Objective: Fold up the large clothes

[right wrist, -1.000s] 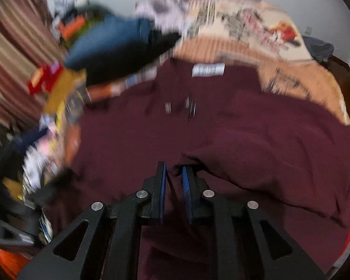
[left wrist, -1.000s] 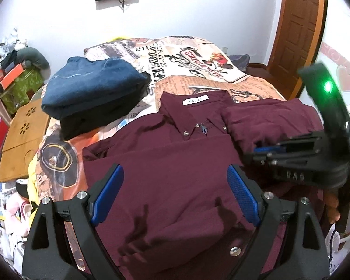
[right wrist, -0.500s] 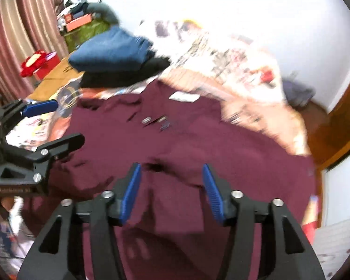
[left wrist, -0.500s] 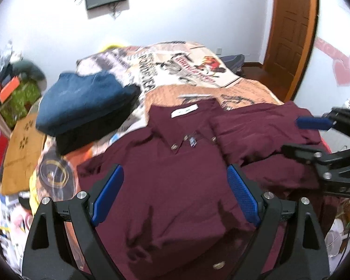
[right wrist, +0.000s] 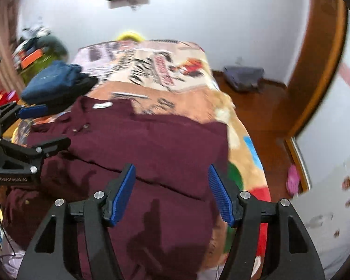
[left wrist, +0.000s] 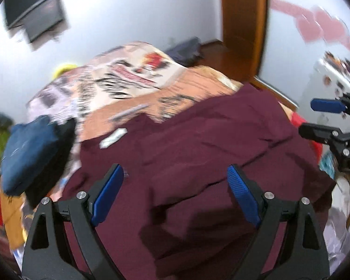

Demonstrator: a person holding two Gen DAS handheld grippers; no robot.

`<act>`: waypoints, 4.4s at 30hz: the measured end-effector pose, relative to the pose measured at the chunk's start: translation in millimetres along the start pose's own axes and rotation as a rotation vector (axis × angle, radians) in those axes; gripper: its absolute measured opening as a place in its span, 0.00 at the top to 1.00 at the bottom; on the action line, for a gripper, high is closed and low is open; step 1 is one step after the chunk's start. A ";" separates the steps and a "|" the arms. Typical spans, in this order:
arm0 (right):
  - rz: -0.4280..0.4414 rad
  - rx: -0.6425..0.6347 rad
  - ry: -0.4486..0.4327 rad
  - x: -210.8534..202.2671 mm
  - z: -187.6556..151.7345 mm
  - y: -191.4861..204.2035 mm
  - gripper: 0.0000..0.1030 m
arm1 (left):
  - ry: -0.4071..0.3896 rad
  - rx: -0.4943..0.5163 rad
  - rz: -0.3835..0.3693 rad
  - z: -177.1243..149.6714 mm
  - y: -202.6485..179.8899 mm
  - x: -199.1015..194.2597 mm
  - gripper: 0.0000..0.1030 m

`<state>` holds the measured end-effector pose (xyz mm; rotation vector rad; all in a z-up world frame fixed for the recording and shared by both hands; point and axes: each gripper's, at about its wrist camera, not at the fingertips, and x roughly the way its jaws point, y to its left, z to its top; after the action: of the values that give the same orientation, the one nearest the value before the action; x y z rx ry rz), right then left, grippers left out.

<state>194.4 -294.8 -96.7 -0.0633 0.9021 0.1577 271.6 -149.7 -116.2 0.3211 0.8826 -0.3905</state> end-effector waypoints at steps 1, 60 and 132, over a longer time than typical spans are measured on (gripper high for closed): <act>-0.004 0.025 0.017 4.7 -3.8 -7.4 0.41 | 0.016 0.025 -0.024 2.3 -9.9 9.3 0.12; 0.045 0.007 0.159 69.5 3.8 50.0 0.41 | 0.105 -1.015 -0.092 -266.5 259.9 -8.0 0.43; 0.154 0.218 0.187 102.3 12.0 -39.1 0.29 | 0.193 -0.884 -0.195 -223.7 301.2 78.9 0.20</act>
<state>272.4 -320.6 -170.0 0.1977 1.1061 0.1976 302.1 196.1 -278.9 -0.5535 1.1915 -0.1180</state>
